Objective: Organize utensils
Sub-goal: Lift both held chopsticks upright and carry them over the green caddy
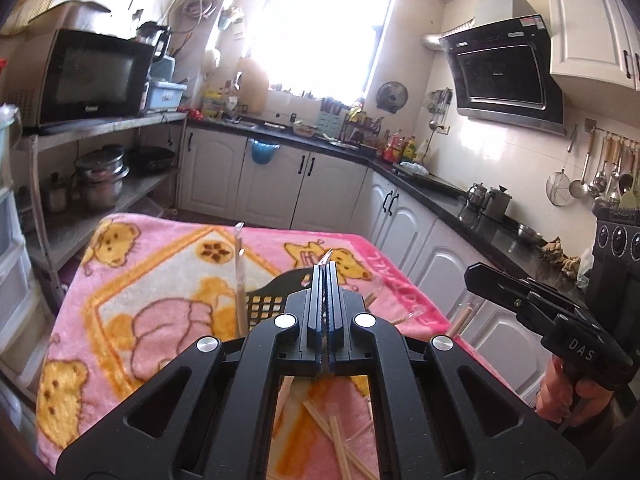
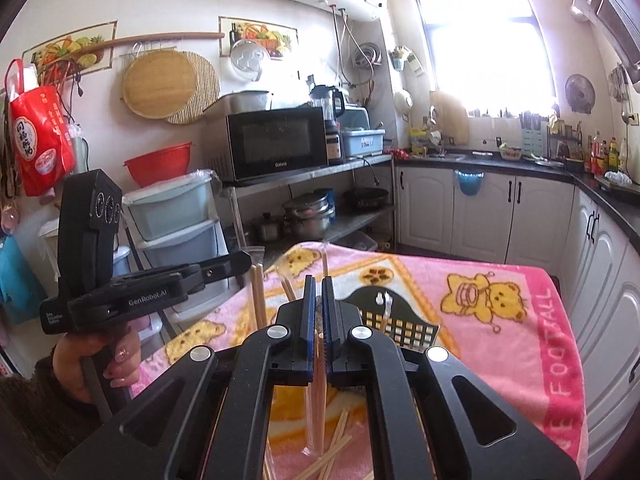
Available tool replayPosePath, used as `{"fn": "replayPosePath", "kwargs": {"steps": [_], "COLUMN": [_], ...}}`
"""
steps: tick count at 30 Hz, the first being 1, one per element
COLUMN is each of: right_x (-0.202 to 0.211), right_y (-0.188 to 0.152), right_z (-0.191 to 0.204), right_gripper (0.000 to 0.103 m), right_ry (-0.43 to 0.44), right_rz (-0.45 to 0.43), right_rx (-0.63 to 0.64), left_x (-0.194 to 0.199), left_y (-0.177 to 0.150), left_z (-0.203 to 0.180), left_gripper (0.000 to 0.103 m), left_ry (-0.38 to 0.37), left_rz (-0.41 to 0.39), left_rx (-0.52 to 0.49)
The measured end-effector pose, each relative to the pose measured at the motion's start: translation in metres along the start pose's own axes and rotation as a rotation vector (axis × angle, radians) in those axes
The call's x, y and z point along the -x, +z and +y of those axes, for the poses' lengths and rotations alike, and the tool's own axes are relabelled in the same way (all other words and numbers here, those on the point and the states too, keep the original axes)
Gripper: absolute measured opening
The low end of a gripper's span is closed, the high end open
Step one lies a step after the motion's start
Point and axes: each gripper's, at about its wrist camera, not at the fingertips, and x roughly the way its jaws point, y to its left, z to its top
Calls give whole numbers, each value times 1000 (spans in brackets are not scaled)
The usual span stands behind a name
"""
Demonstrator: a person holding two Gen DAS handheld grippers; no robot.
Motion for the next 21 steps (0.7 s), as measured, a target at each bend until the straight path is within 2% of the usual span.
{"fn": "replayPosePath", "kwargs": {"steps": [21], "right_x": [15], "right_y": [57], "right_z": [-20], "right_gripper": [3], "right_ry": [-43], "right_rz": [-138], "right_rx": [7], "left_x": [-12], "left_y": [47], "left_z": [-25], "left_gripper": [0], "left_ry": [-48], "left_rz": [-65], "left_rx": [-50]}}
